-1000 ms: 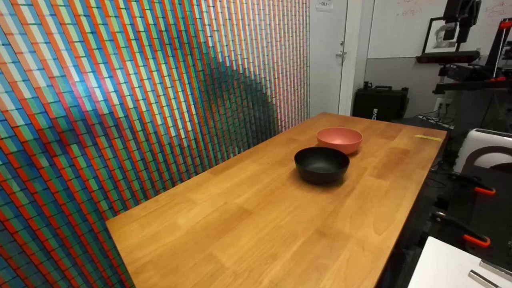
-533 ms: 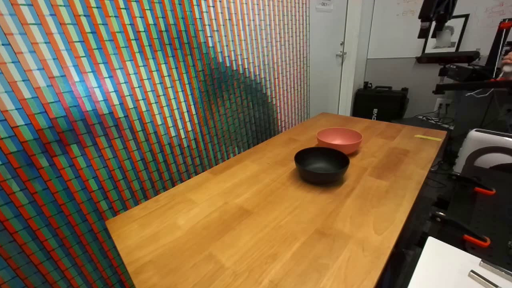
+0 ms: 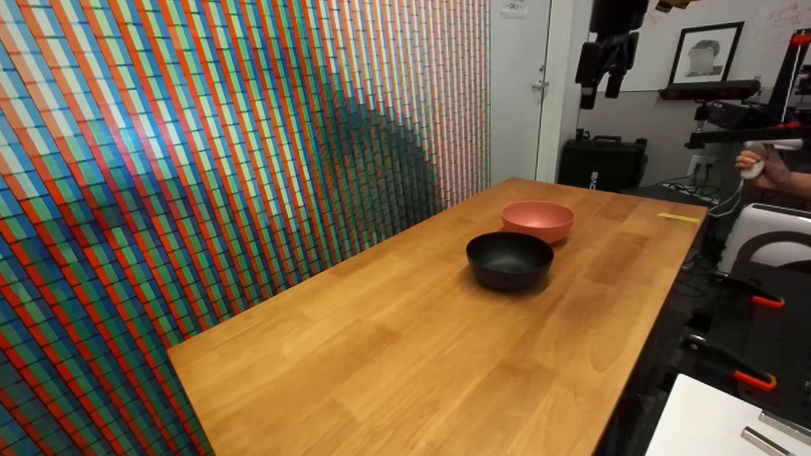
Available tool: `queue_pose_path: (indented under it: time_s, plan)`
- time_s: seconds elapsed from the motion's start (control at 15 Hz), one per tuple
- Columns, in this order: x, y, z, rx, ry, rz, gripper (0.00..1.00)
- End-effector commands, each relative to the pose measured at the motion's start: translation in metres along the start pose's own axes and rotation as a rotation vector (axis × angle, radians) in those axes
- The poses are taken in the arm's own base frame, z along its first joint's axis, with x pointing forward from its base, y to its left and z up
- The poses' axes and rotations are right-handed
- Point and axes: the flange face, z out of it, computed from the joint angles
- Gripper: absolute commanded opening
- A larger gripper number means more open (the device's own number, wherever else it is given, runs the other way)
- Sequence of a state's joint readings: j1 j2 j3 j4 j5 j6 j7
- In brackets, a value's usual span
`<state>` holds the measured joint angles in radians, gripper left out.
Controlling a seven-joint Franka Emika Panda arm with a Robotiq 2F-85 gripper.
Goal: Put the black bowl on top of the pink bowl
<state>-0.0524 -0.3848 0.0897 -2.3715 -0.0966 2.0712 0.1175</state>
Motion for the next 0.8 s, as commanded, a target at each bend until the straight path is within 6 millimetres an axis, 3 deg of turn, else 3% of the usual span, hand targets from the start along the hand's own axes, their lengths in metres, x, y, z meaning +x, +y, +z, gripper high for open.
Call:
queue_pose_path:
  time_s: [0.0, 0.33, 0.73]
  plan:
    - [0.03, -0.03, 0.057, -0.059, -0.048, 0.01, 1.0]
    - [0.047, -0.064, 0.148, -0.092, -0.143, 0.0, 1.0]
    - [0.069, -0.097, 0.208, -0.025, -0.101, 0.033, 1.0]
